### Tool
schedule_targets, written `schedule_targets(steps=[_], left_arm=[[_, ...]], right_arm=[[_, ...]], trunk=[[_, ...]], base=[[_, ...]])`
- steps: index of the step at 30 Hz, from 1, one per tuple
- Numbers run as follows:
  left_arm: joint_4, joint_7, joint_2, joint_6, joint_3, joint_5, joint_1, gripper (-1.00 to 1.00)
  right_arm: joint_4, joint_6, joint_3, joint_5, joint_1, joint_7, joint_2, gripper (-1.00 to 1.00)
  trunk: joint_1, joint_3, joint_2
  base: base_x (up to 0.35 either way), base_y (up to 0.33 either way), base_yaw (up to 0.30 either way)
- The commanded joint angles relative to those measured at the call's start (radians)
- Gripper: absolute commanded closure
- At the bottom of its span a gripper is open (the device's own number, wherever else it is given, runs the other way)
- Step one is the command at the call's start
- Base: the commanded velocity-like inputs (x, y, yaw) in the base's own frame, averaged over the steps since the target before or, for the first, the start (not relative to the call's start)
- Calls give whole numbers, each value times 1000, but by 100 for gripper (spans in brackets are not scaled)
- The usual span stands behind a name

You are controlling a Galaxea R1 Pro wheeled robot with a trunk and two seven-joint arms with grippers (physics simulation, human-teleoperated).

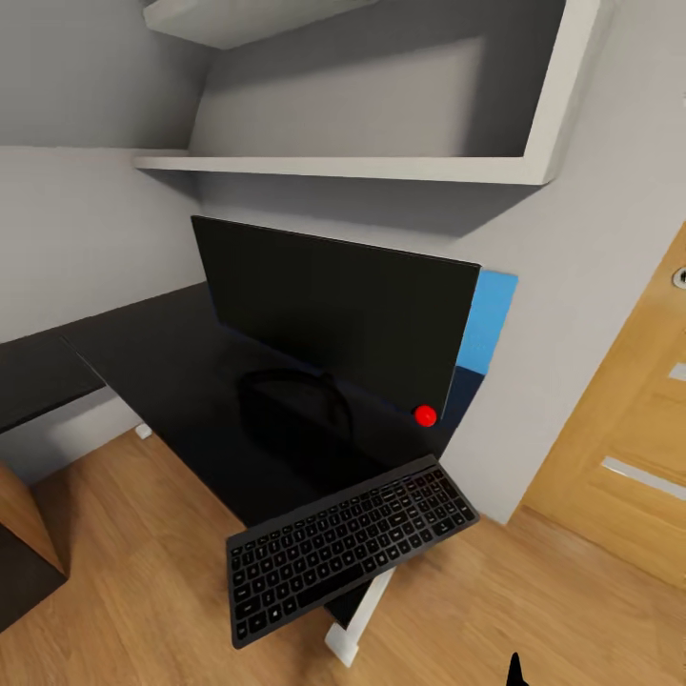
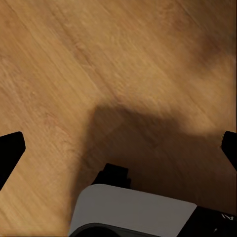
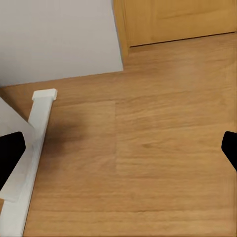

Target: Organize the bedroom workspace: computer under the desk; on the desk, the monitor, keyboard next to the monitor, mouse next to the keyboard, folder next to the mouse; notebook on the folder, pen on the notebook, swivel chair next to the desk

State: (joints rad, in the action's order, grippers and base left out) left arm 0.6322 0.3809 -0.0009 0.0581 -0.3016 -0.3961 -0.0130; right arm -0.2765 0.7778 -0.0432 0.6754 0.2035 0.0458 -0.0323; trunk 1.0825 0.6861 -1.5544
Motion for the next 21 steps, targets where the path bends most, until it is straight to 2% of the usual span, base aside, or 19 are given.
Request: schedule_targets(steps=[1, 6, 19, 21], left_arm=[[0, 7, 1, 6, -7, -10, -1, -100], [0, 7, 2, 7, -7, -10, -1, -100], [0, 7, 1, 6, -7, -10, -1, -100], [0, 7, 1, 6, -7, -10, -1, -100]], right_arm=[[0, 2, -4, 1, 0, 5, 1, -100], [7, 0, -2, 0, 0, 6, 5, -100], [27, -1, 0, -4, 0, 9, 5, -100], [28, -1, 0, -31, 0, 9, 5, -100]], trunk=[[0, 1, 0], [0, 1, 0], [0, 1, 0], [0, 1, 0]], base=[[0, -38, 4], [0, -65, 28], [-120, -301, 277], [-141, -298, 281]])
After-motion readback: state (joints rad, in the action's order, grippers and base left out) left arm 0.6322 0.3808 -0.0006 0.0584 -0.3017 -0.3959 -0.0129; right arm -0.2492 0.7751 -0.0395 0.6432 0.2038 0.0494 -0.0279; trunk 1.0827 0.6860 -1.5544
